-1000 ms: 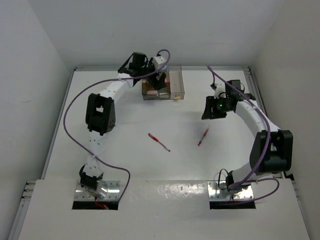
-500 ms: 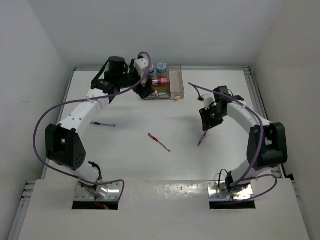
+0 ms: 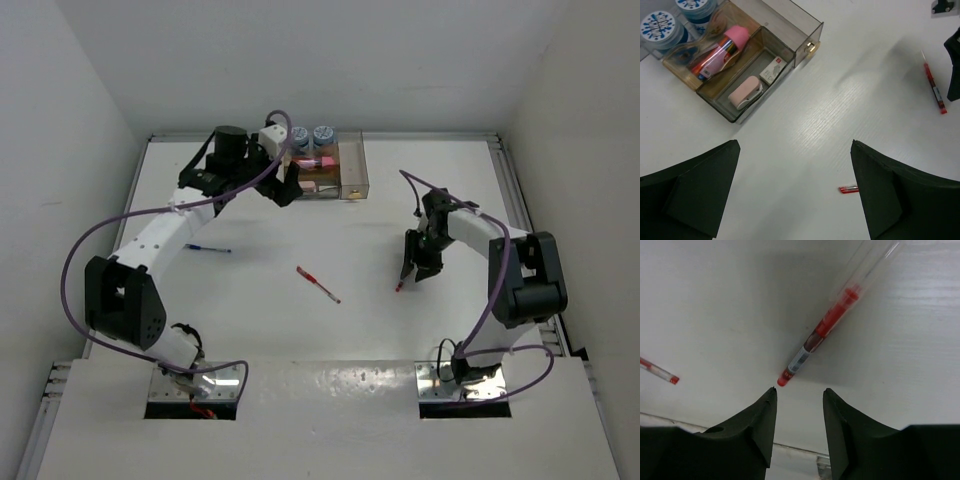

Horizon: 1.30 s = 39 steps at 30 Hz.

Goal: Sort the stationery into containers
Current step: Pick up the pen from the center of the board.

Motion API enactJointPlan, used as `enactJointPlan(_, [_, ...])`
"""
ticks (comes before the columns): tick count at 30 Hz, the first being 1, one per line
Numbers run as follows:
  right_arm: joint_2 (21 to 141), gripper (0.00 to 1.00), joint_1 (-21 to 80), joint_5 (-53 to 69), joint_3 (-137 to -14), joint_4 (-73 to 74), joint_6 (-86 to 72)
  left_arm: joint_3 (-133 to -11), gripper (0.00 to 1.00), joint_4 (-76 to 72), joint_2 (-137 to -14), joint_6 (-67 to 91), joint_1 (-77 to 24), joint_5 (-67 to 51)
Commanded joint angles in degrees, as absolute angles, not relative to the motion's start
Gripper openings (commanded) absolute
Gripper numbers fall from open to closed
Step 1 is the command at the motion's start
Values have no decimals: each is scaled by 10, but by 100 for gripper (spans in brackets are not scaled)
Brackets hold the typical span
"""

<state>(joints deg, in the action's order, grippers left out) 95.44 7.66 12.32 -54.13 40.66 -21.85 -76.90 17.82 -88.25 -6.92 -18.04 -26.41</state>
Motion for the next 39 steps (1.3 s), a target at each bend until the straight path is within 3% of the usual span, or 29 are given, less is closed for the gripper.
enactJointPlan(1, [970,42,77,98,-546,365,-287,-768,100,169,-858,-41,-173,-229])
enactJointPlan(11, [1032,31,67,95,-554,315,-281,-766,100,182,-862,-53,-171,-221])
enactJointPlan(18, [1026,7,62,86,-552,301,-210,-759,100,180,-863,-54,-167,-222])
enactJointPlan(22, [967,1,51,153,-523,281,-133,-753,100,185,-862,-59,-164,-236])
enactJointPlan(30, [775,0,33,392,-472,235,73,-710,100,157,-841,-47,-146,-309])
enactJointPlan(39, [701,0,75,448,-491,200,108,-658,100,136,-822,-33,-133,-340])
